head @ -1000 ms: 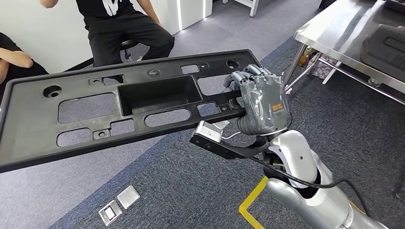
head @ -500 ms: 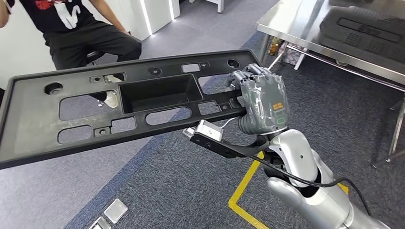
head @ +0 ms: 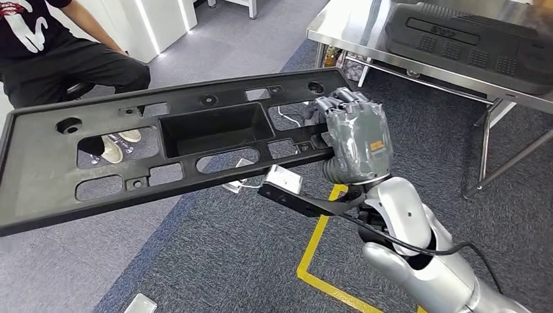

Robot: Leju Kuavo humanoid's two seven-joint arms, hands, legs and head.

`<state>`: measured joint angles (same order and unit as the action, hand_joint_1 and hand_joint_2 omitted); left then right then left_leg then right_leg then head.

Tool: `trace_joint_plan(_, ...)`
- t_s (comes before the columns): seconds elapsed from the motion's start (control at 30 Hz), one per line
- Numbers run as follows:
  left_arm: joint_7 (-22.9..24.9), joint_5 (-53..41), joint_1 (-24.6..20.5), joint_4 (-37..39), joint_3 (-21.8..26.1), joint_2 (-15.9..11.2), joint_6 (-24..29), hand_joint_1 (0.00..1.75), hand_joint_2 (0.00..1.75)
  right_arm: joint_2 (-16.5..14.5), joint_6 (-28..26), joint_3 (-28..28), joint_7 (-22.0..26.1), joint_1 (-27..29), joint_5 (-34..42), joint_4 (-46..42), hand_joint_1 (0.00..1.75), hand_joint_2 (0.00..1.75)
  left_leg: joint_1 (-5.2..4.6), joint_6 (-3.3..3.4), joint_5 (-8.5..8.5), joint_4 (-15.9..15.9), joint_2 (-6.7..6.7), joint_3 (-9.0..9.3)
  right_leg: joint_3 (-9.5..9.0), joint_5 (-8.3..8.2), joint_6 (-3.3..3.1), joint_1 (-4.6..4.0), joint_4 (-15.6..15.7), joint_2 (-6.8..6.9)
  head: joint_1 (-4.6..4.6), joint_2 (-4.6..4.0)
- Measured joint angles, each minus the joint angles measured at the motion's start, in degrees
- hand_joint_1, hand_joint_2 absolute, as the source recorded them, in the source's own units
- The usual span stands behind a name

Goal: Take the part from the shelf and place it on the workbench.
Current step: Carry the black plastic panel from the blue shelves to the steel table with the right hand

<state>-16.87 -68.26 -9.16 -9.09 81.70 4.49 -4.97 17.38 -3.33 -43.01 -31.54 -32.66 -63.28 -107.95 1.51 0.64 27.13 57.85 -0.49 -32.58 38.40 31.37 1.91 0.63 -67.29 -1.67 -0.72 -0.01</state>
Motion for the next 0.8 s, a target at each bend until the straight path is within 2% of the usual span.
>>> trace_joint_plan(0.03, 0.0, -0.01, 0.06, 0.0, 0.0, 0.0, 0.0, 0.0, 1.75, -0.01, 0.0, 0.0, -0.01, 0.07, 0.0, 0.0, 1.75, 1.75, -0.06, 0.1, 0.03, 0.03, 0.72, -0.01, 1.81, 1.62, 0.19, 0.09, -3.82, 0.75, -0.3, 0.0)
trace_joint_plan(0.07, 0.0, -0.01, 0.12, 0.0, 0.0, 0.01, -0.01, 0.0, 1.75, -0.01, 0.01, -0.01, -0.02, 0.18, 0.01, 0.0, 1.75, 1.75, -0.11, 0.12, 0.09, 0.06, 1.41, -0.02, 3.14, 2.43, 0.33, 0.18, -6.6, 1.1, -0.49, 0.01)
trace_joint_plan(0.1, 0.0, -0.01, 0.14, 0.0, 0.0, 0.01, -0.01, 0.0, 1.75, 0.01, 0.01, -0.01, -0.02, 0.25, 0.02, 0.01, 1.75, 1.75, -0.13, 0.1, 0.16, 0.1, 2.06, 0.0, 3.45, 2.09, 0.41, 0.25, -7.29, 1.29, -0.65, 0.01)
trace_joint_plan(0.13, 0.0, -0.01, 0.13, 0.0, 0.0, 0.01, -0.02, 0.0, 1.75, 0.02, 0.01, -0.01, -0.02, 0.29, 0.02, 0.01, 1.75, 1.75, -0.13, 0.02, 0.25, 0.18, 2.66, 0.05, 2.57, 0.66, 0.44, 0.3, -5.55, 1.53, -0.89, 0.01)
trace_joint_plan(0.17, 0.0, -0.01, 0.11, 0.0, 0.0, 0.02, -0.02, 0.0, 1.75, 0.04, 0.01, -0.01, -0.02, 0.3, 0.01, 0.01, 1.75, 1.75, -0.12, -0.13, 0.4, 0.29, 3.22, 0.14, 0.57, -1.47, 0.4, 0.32, -1.68, 2.12, -1.15, 0.01)
trace_joint_plan(0.23, 0.0, 0.0, 0.03, 0.0, 0.01, 0.01, -0.03, 0.0, 1.75, 0.05, 0.0, 0.0, -0.02, 0.26, 0.01, 0.0, 1.75, 1.75, -0.28, -0.64, 0.77, 0.55, 4.14, 0.35, -3.2, -4.27, -0.13, -0.02, 5.88, 3.73, -1.55, 0.01)
trace_joint_plan(0.27, 0.0, 0.0, -0.02, 0.0, 0.02, 0.0, -0.04, 0.0, 1.75, 0.05, -0.01, 0.01, -0.02, 0.22, 0.02, 0.0, 1.75, 1.75, -0.43, -0.95, 0.91, 0.64, 4.49, 0.45, -4.11, -4.73, -0.53, -0.21, 7.85, 4.23, -1.56, 0.01)
trace_joint_plan(0.3, 0.0, 0.0, -0.07, 0.0, 0.02, -0.01, -0.04, 0.0, 1.75, 0.06, -0.01, 0.01, -0.02, 0.19, 0.02, 0.0, 1.75, 1.75, -0.56, -1.24, 1.01, 0.64, 4.84, 0.56, -4.21, -4.57, -0.95, -0.4, 8.3, 4.22, -1.43, 0.01)
trace_joint_plan(0.37, 0.0, -0.01, -0.14, 0.01, 0.01, 0.01, -0.04, 0.0, 1.75, 0.09, -0.01, 0.02, -0.07, 0.15, 0.01, 0.0, 1.75, 1.75, -0.54, -1.96, 1.2, 0.56, 5.37, 0.91, -4.11, -4.75, -1.72, -0.37, 8.4, 3.27, -1.13, 0.01)
trace_joint_plan(0.43, 0.0, -0.02, -0.22, 0.01, 0.0, 0.03, -0.04, 0.0, 1.75, 0.1, 0.0, 0.02, -0.12, 0.07, 0.0, 0.0, 1.75, 1.75, -0.3, -2.65, 2.63, 2.12, 4.12, 0.69, -4.24, -4.98, -2.37, -0.17, 8.67, 2.41, -0.77, 0.01)
trace_joint_plan(0.47, 0.0, -0.02, -0.24, 0.01, 0.0, 0.02, -0.04, 0.0, 1.75, 0.08, 0.0, 0.02, -0.13, 0.03, 0.0, 0.0, 1.75, 1.75, -0.25, -2.87, 4.19, 4.49, 2.98, -0.2, -4.33, -5.1, -2.61, -0.06, 8.8, 2.06, -0.42, 0.01)
trace_joint_plan(0.53, 0.0, -0.02, -0.15, 0.0, 0.0, -0.03, -0.02, 0.0, 1.75, 0.05, 0.01, 0.02, -0.15, 0.02, 0.0, 0.0, 1.75, 1.75, -0.34, -2.94, 7.95, 12.06, 1.37, -3.62, -4.31, -5.13, -2.82, -0.13, 8.79, 1.2, 0.41, 0.01)
trace_joint_plan(0.57, 0.0, -0.02, -0.04, 0.0, 0.0, -0.06, -0.01, 0.0, 1.75, 0.04, 0.01, 0.01, -0.15, 0.05, 0.0, 0.0, 1.75, 1.75, -0.42, -2.89, 9.08, 15.48, 1.12, -5.32, -4.3, -5.13, -2.87, -0.2, 8.76, 0.63, 0.77, 0.01)
trace_joint_plan(0.6, 0.0, -0.02, 0.07, 0.0, 0.0, -0.07, 0.0, 0.0, 1.75, 0.04, 0.01, -0.01, -0.15, 0.06, 0.0, 0.0, 1.75, 1.75, -0.49, -2.77, 9.1, 17.2, 1.0, -6.3, -4.31, -5.13, -2.89, -0.27, 8.72, -0.01, 1.01, 0.01)
trace_joint_plan(0.63, 0.0, -0.01, 0.14, 0.0, 0.0, -0.06, -0.01, 0.0, 1.75, 0.04, 0.02, -0.02, -0.15, 0.06, -0.01, 0.0, 1.75, 1.75, -0.52, -2.57, 7.93, 16.6, 0.92, -6.18, -4.36, -5.13, -2.89, -0.33, 8.66, -0.68, 1.17, 0.01)
trace_joint_plan(0.67, 0.0, -0.01, 0.15, 0.0, 0.0, -0.06, -0.01, 0.0, 1.75, 0.03, 0.02, -0.03, -0.15, 0.06, -0.01, 0.0, 1.75, 1.75, -0.53, -2.3, 5.79, 13.71, 0.58, -5.02, -4.45, -5.11, -2.88, -0.37, 8.6, -1.37, 1.36, 0.01)
trace_joint_plan(0.73, 0.0, -0.01, 0.11, 0.0, 0.0, -0.14, -0.01, 0.0, 1.75, 0.0, 0.03, -0.03, -0.15, -0.05, -0.06, 0.0, 1.75, 1.75, -0.48, -1.67, 1.83, 5.59, -1.53, -1.71, -4.46, -5.02, -2.75, -0.45, 8.4, -2.61, 1.62, 0.01)
trace_joint_plan(0.77, 0.01, -0.01, 0.11, 0.0, 0.0, -0.18, 0.0, 0.0, 1.75, -0.04, 0.03, -0.03, -0.15, -0.13, -0.1, 0.0, 1.75, 1.75, -0.48, -1.47, 0.87, 2.73, -2.53, -0.61, -4.31, -5.01, -2.58, -0.42, 8.3, -3.21, 1.69, 0.01)
trace_joint_plan(0.8, 0.01, -0.01, 0.13, 0.0, 0.0, -0.22, 0.0, 0.0, 1.75, -0.07, 0.04, -0.03, -0.15, -0.21, -0.14, 0.01, 1.75, 1.75, -0.54, -1.32, 0.68, 1.3, -3.16, -0.12, -4.11, -5.05, -2.35, -0.34, 8.26, -3.78, 1.7, 0.01)
